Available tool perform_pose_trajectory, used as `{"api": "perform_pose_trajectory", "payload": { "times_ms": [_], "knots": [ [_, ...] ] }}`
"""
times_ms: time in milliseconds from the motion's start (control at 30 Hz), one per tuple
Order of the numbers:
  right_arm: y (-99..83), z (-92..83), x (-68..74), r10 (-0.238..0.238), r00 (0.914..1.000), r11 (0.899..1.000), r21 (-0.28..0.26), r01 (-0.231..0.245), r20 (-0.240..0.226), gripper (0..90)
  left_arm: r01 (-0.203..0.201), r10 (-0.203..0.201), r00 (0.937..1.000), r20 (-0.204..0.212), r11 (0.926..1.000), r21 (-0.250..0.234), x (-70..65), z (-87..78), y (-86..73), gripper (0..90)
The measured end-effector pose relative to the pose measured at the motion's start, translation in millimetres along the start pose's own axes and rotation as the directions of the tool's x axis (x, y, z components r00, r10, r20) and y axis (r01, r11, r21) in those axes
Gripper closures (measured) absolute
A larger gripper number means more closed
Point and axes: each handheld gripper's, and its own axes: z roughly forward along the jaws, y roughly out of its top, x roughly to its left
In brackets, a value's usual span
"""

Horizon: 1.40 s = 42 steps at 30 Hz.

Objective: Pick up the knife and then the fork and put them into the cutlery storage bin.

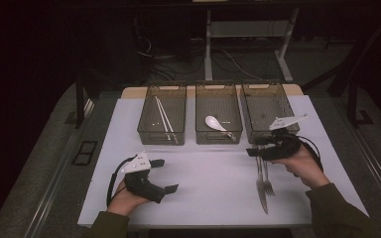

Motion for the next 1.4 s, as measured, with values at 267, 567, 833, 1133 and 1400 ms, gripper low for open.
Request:
{"api": "perform_pose_trajectory", "payload": {
  "times_ms": [267, 567, 833, 1133, 1400],
  "knots": [
    [-26.0, -11.0, 15.3, -0.019, 0.9990, 0.998, 0.054, 0.021, -0.041, 75.4, 0.000, 0.000, 1.0000, -0.004, 1.0000, -0.002, -0.7, -0.4, 0.2, 0.0],
    [-49.0, -14.1, 34.7, -0.046, 0.9964, 0.990, 0.130, 0.055, -0.071, 89.5, -0.007, 0.007, 1.0000, -0.005, 1.0000, 0.006, -0.2, -0.2, 0.0, 0.0],
    [-64.5, -3.3, 46.1, -0.083, 0.9929, 0.967, 0.233, 0.101, -0.086, 89.6, -0.006, 0.006, 1.0000, -0.007, 1.0000, 0.005, 0.1, -0.6, 0.0, 0.0],
    [-74.1, -3.9, 51.4, -0.098, 0.9931, 0.950, 0.290, 0.112, -0.064, 89.6, -0.004, 0.004, 1.0000, -0.009, 1.0000, 0.006, -0.6, -0.6, -0.2, 0.0],
    [-77.6, -9.7, 50.1, -0.089, 0.9954, 0.944, 0.315, 0.095, -0.034, 89.7, -0.004, 0.004, 1.0000, -0.008, 1.0000, 0.007, -0.6, -0.1, -0.3, 0.0]
  ]
}}
